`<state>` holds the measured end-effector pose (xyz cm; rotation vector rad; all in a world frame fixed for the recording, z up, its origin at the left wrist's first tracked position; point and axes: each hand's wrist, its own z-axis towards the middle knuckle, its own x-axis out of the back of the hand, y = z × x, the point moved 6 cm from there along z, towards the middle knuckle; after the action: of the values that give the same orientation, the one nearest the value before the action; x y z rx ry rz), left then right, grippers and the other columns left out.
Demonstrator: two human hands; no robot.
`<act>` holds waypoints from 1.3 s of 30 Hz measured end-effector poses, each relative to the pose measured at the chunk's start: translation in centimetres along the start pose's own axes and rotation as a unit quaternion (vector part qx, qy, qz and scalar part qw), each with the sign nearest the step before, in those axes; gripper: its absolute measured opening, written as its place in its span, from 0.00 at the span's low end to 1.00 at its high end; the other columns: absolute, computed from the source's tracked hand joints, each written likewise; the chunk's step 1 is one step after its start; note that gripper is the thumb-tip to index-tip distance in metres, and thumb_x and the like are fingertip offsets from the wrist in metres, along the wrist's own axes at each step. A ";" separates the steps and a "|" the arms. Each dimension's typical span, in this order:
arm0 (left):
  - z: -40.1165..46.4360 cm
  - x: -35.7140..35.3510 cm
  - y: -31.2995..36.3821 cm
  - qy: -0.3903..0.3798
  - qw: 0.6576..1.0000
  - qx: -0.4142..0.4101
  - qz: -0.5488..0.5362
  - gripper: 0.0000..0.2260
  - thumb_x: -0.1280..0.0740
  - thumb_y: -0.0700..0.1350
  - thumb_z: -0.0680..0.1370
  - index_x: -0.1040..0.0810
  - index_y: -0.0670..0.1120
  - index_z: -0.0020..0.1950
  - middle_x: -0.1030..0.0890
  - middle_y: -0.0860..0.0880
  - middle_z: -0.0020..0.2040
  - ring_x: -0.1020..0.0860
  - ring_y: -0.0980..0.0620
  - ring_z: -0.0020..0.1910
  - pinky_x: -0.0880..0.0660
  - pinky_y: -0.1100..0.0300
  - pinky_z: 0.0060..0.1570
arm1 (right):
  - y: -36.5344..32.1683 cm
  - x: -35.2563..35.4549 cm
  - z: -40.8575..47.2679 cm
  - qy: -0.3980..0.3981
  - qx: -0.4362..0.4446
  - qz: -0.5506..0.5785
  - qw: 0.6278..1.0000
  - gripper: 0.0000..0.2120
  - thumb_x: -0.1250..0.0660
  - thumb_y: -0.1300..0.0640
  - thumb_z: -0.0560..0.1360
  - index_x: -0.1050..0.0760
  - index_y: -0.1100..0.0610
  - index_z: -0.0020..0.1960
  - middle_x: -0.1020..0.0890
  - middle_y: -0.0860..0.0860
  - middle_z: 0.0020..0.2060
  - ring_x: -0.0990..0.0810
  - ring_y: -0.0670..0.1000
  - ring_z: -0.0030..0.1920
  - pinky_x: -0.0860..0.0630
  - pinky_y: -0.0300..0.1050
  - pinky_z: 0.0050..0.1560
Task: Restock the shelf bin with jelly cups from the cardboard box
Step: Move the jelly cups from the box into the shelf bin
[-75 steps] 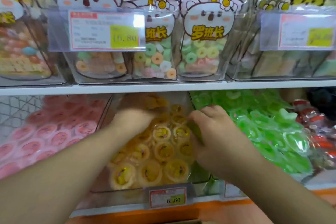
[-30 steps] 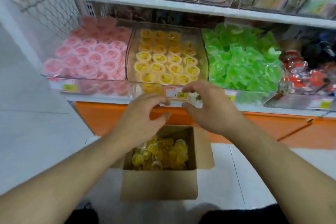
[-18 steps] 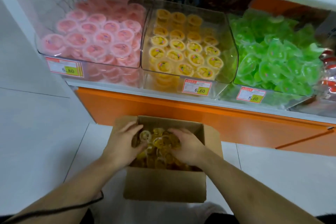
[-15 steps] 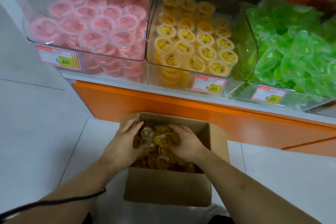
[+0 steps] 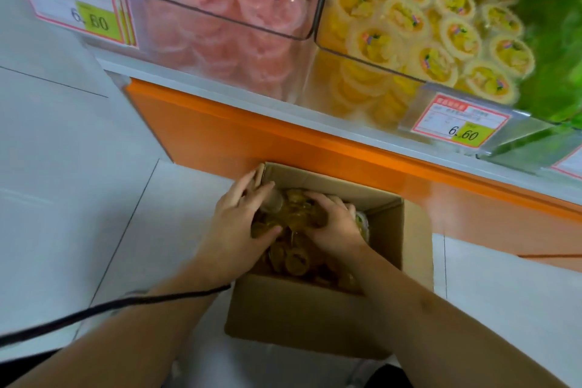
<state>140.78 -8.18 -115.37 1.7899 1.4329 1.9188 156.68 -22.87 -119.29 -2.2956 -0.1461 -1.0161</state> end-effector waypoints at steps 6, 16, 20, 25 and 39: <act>-0.4 0.4 0.6 -0.017 1.000 0.014 -0.008 0.34 0.28 0.57 0.79 0.39 0.59 0.82 0.52 0.62 0.83 0.47 0.50 0.81 0.40 0.48 0.77 | 1.8 -0.3 0.1 0.006 -0.034 -0.003 0.999 0.32 0.26 0.49 0.75 0.33 0.38 0.76 0.33 0.46 0.75 0.39 0.55 0.78 0.37 0.58 0.80; -0.5 0.1 0.7 -0.023 1.000 0.017 -0.004 0.32 0.28 0.56 0.79 0.37 0.59 0.81 0.54 0.63 0.82 0.48 0.50 0.81 0.38 0.49 0.76 | 1.3 -2.1 0.7 -0.049 -0.031 -0.024 0.998 0.36 0.26 0.42 0.74 0.35 0.38 0.78 0.36 0.45 0.76 0.33 0.54 0.75 0.32 0.54 0.76; -0.5 -0.1 0.6 -0.020 1.000 0.014 -0.001 0.32 0.28 0.55 0.79 0.36 0.59 0.81 0.53 0.62 0.82 0.48 0.50 0.81 0.37 0.50 0.75 | 1.3 -2.9 1.1 -0.060 -0.030 -0.066 0.996 0.38 0.25 0.39 0.72 0.37 0.37 0.78 0.40 0.46 0.78 0.32 0.55 0.75 0.31 0.56 0.76; -0.5 0.0 0.7 -0.020 1.000 0.014 0.000 0.31 0.28 0.56 0.79 0.35 0.60 0.80 0.53 0.61 0.82 0.47 0.50 0.81 0.36 0.49 0.75 | 1.0 -2.6 1.5 -0.020 -0.019 -0.026 0.999 0.28 0.24 0.43 0.72 0.29 0.36 0.69 0.31 0.46 0.72 0.29 0.54 0.71 0.27 0.57 0.73; -0.7 0.0 0.6 -0.026 1.000 0.006 0.007 0.29 0.27 0.56 0.79 0.31 0.60 0.78 0.51 0.62 0.82 0.45 0.50 0.80 0.36 0.50 0.76 | 0.1 0.3 -0.1 0.003 0.016 0.049 0.999 0.21 0.19 0.46 0.68 0.25 0.37 0.57 0.22 0.37 0.55 0.21 0.43 0.57 0.17 0.42 0.54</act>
<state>140.53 -8.84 -114.78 1.8448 1.4236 1.8599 156.84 -23.12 -119.08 -2.2472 -0.0467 -0.9626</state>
